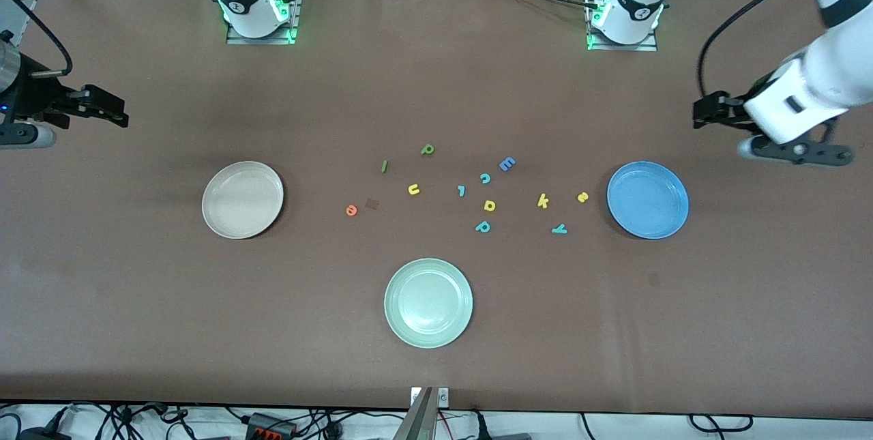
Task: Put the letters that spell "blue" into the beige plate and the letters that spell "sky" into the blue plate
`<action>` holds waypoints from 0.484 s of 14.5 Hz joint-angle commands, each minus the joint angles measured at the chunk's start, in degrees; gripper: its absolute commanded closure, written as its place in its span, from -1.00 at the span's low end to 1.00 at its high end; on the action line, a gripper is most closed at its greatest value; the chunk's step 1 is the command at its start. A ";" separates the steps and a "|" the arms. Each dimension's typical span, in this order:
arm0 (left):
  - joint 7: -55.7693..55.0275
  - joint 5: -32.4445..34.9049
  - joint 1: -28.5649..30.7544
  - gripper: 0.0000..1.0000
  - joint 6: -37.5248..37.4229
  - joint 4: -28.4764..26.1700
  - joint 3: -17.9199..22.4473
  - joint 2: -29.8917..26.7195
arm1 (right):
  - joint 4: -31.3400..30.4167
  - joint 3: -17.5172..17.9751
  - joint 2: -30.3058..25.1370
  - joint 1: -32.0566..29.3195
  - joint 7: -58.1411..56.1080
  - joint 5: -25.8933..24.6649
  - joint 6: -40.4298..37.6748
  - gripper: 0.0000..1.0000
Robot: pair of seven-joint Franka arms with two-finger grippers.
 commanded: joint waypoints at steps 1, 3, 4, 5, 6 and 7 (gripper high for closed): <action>1.87 0.82 -1.93 -1.00 -1.39 1.27 -0.50 3.44 | -1.43 0.20 1.86 1.29 0.24 1.63 0.02 -1.00; 8.17 0.82 -2.29 -1.00 2.37 0.66 -1.73 5.56 | -2.05 0.20 4.05 4.18 0.15 4.10 0.55 -1.00; 12.03 0.82 -2.55 -1.00 4.40 0.04 -2.34 6.87 | -2.06 0.12 5.54 6.37 0.15 4.19 1.07 -1.00; 14.51 0.73 -2.73 -1.00 6.59 -0.14 -2.44 7.84 | -2.14 0.12 7.30 8.40 0.24 4.19 2.64 -1.00; 17.06 0.73 -2.99 -1.00 8.44 -0.49 -2.61 9.16 | -2.32 0.12 8.71 9.90 0.24 4.19 4.14 -1.00; 20.21 0.73 -3.25 -1.00 10.90 -0.58 -3.31 11.26 | -2.32 0.12 10.20 11.74 0.50 4.19 5.54 -1.00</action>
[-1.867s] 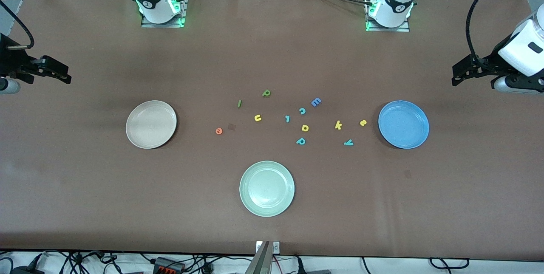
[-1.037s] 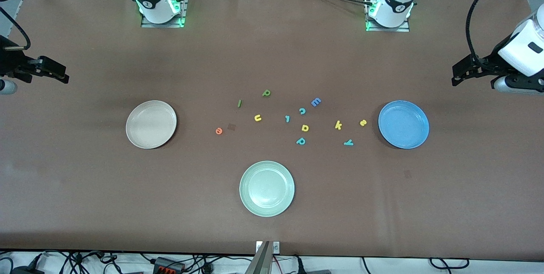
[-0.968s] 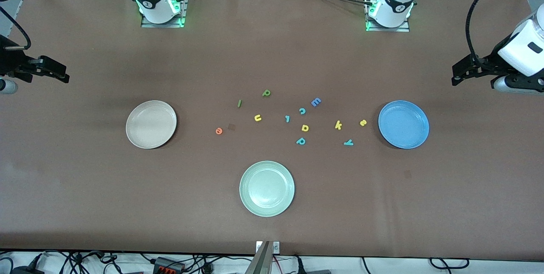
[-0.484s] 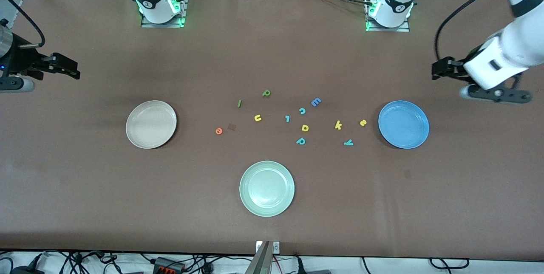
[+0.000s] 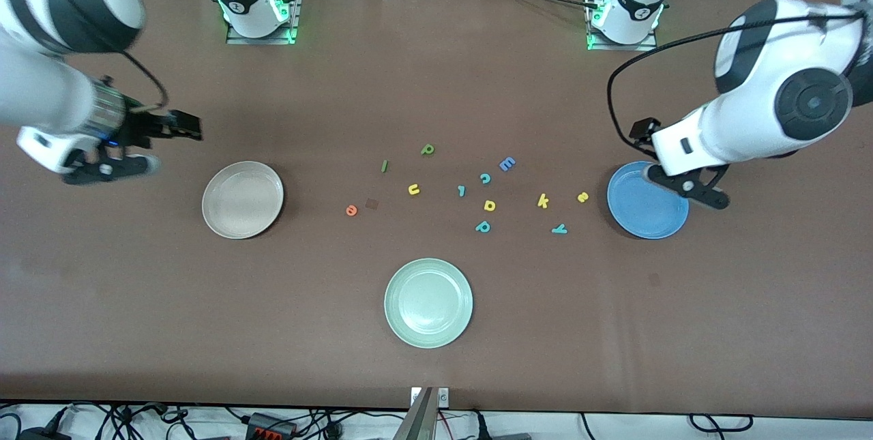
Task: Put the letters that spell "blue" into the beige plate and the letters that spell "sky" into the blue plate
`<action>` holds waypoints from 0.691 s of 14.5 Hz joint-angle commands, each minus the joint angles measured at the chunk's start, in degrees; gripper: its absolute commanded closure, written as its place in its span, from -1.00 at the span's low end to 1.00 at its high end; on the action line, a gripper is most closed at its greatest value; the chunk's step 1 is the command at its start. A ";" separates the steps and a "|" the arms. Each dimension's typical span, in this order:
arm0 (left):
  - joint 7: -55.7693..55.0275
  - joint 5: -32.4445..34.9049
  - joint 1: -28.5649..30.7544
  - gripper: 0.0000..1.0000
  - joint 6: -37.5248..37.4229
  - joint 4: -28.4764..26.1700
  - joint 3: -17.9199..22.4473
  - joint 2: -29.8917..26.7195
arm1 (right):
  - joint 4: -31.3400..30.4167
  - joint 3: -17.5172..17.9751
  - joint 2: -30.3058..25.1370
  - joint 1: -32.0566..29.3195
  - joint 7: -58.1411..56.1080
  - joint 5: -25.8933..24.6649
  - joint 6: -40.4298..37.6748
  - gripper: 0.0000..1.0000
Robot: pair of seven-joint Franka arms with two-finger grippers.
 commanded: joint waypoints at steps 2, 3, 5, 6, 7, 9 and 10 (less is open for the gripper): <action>7.23 0.73 -1.14 -1.00 8.22 -0.81 -2.17 6.53 | -0.05 -0.35 5.12 6.43 3.45 0.49 4.92 -1.00; 6.97 0.73 -1.49 -1.00 11.02 -1.87 -2.26 7.68 | -0.05 -0.35 6.44 8.36 5.20 0.49 6.41 -1.00; 4.26 0.73 -1.32 -1.00 16.56 -5.02 -2.26 8.65 | -0.13 -0.35 8.98 9.87 7.67 0.58 8.79 -1.00; 1.80 0.73 -1.50 -1.00 19.11 -6.95 -2.26 8.57 | -0.13 -0.35 10.56 10.31 7.77 0.58 10.28 -1.00; -1.79 0.73 -2.19 -1.00 21.31 -8.98 -2.35 8.65 | -0.13 -0.35 11.97 10.75 7.77 0.58 11.60 -1.00; -11.01 1.60 -5.35 -1.00 29.99 -15.21 -2.26 9.44 | -0.13 -0.35 14.79 11.71 8.55 0.67 14.06 -1.00; -13.58 1.87 -6.58 -1.00 34.65 -17.24 -2.17 10.58 | 0.04 -0.35 16.45 12.41 9.43 1.36 14.69 -1.00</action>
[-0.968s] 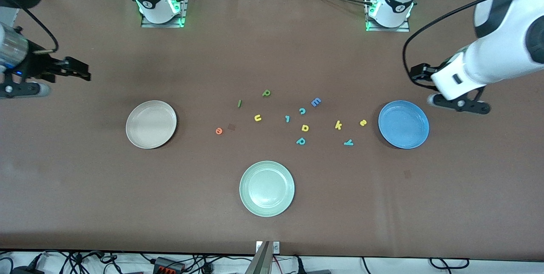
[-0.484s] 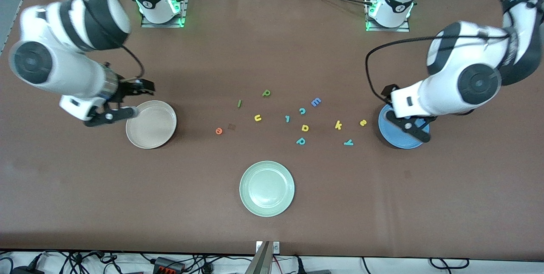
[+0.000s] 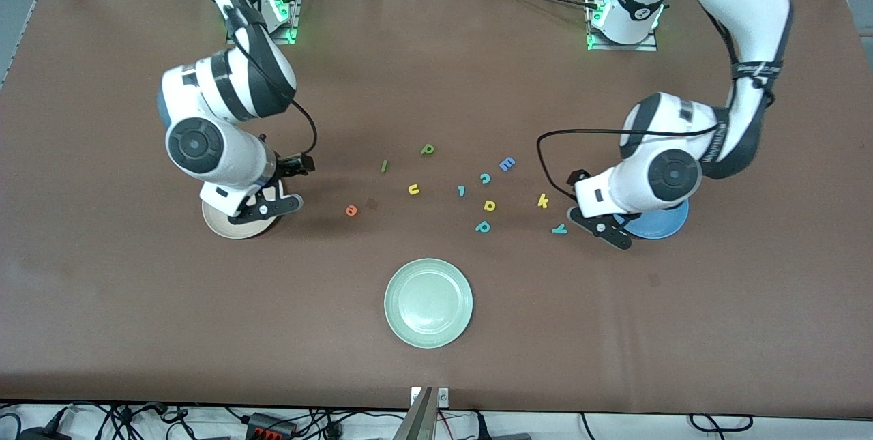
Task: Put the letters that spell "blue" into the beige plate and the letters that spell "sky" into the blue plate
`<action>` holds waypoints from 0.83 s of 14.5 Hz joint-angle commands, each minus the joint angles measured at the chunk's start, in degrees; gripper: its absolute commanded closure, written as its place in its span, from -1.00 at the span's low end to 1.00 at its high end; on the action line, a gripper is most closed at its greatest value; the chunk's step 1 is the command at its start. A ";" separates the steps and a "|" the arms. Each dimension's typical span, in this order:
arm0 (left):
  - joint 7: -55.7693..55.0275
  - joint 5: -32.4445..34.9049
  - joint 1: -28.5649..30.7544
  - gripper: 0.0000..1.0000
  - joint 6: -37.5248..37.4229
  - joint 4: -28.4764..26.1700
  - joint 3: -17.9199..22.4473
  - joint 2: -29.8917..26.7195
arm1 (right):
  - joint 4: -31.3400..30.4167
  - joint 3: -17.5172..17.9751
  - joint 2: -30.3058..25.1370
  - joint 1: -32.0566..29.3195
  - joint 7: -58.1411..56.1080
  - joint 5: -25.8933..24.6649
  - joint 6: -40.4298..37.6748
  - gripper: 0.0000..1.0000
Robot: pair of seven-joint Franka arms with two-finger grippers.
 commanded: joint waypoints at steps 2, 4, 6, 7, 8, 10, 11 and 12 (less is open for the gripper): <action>-8.52 1.76 -3.60 -1.00 12.95 -6.95 0.13 2.41 | 0.54 -0.42 5.39 2.51 4.90 3.16 5.87 -1.00; -8.78 1.85 -5.87 -1.00 13.67 -6.95 0.30 3.56 | 1.07 -0.42 7.15 2.86 10.00 3.34 9.22 -1.00; -11.32 3.42 -7.12 -1.00 15.24 -6.95 0.48 4.79 | 1.42 -0.42 9.70 3.65 15.00 3.25 12.65 -1.00; -11.85 4.82 -7.21 -0.99 16.04 -6.95 0.48 5.23 | 1.51 -0.42 11.10 4.00 17.47 3.25 14.06 -1.00; -11.86 5.71 -7.21 -0.75 16.30 -6.95 0.48 5.76 | 1.51 -0.42 12.16 4.62 20.36 3.25 15.90 -1.00; -11.86 5.89 -7.21 -0.55 17.36 -6.95 0.48 6.55 | 1.51 -0.42 14.27 6.72 27.74 3.16 18.98 -1.00; -11.86 5.98 -7.21 -0.49 18.06 -6.95 0.48 7.16 | 1.51 -0.51 15.06 8.12 30.65 2.64 20.30 -1.00; -11.86 6.07 -7.30 -0.29 18.85 -6.95 0.48 7.69 | 1.51 -0.60 15.33 9.01 31.89 2.55 21.01 -0.97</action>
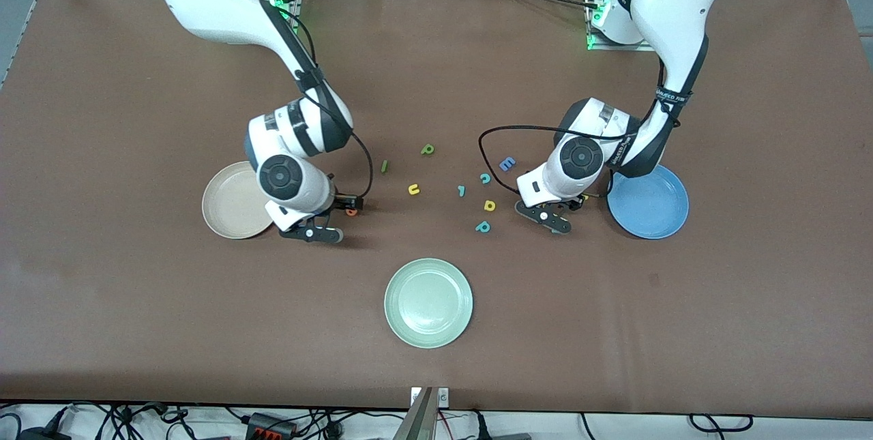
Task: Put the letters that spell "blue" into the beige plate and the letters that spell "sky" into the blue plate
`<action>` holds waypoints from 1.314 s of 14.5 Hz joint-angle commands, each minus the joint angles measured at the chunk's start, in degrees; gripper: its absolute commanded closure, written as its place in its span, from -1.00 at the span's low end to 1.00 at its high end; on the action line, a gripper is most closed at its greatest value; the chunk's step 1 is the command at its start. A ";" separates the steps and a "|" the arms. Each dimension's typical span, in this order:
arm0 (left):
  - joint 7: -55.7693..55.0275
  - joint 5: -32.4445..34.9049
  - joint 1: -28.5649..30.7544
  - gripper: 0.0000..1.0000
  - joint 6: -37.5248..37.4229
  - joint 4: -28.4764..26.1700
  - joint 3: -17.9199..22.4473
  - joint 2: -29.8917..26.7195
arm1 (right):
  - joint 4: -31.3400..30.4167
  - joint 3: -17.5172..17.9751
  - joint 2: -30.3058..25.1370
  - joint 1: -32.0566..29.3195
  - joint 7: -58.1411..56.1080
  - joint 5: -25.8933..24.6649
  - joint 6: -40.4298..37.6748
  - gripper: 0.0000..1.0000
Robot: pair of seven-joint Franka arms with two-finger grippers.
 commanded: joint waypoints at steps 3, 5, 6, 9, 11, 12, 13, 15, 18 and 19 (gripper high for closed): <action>-0.86 1.74 -0.84 -0.26 2.78 0.07 0.44 1.64 | 1.27 -0.62 1.87 2.20 4.80 0.32 1.58 -0.68; -0.86 1.74 -0.93 -0.02 2.78 0.07 0.44 1.73 | 1.27 -0.62 2.31 2.20 4.89 0.50 1.94 -0.44; -0.78 1.74 -0.93 0.23 2.78 0.07 0.44 1.65 | 1.27 -0.62 2.48 2.29 4.97 0.58 2.02 -0.36; -0.77 1.74 -0.84 0.77 2.08 0.07 0.53 1.12 | 1.27 -0.62 2.75 2.29 4.89 0.59 2.11 -0.20; -0.69 1.74 -0.84 0.85 -0.10 0.42 0.53 -0.02 | 1.27 -0.62 3.10 2.20 4.89 0.59 2.90 -0.18; -0.69 1.74 -0.76 0.85 -2.47 0.86 0.62 -0.89 | 1.27 -0.62 3.36 2.20 4.89 0.59 3.86 -0.13; -0.77 1.65 -0.32 0.85 -4.84 1.04 0.79 -2.38 | 1.27 -0.62 3.71 2.20 4.89 0.59 4.04 -0.11; -0.69 1.65 1.78 0.85 -9.59 1.39 1.58 -5.81 | 1.27 -0.62 3.80 2.02 4.80 0.50 4.05 -0.02; 1.76 2.09 7.84 0.85 -18.20 5.34 1.67 -6.53 | 1.27 -0.62 3.80 2.02 4.71 0.23 4.05 0.03; 2.47 3.83 8.99 0.85 -19.44 5.26 1.67 -6.53 | 1.27 -0.62 3.80 2.02 4.62 0.15 4.05 0.13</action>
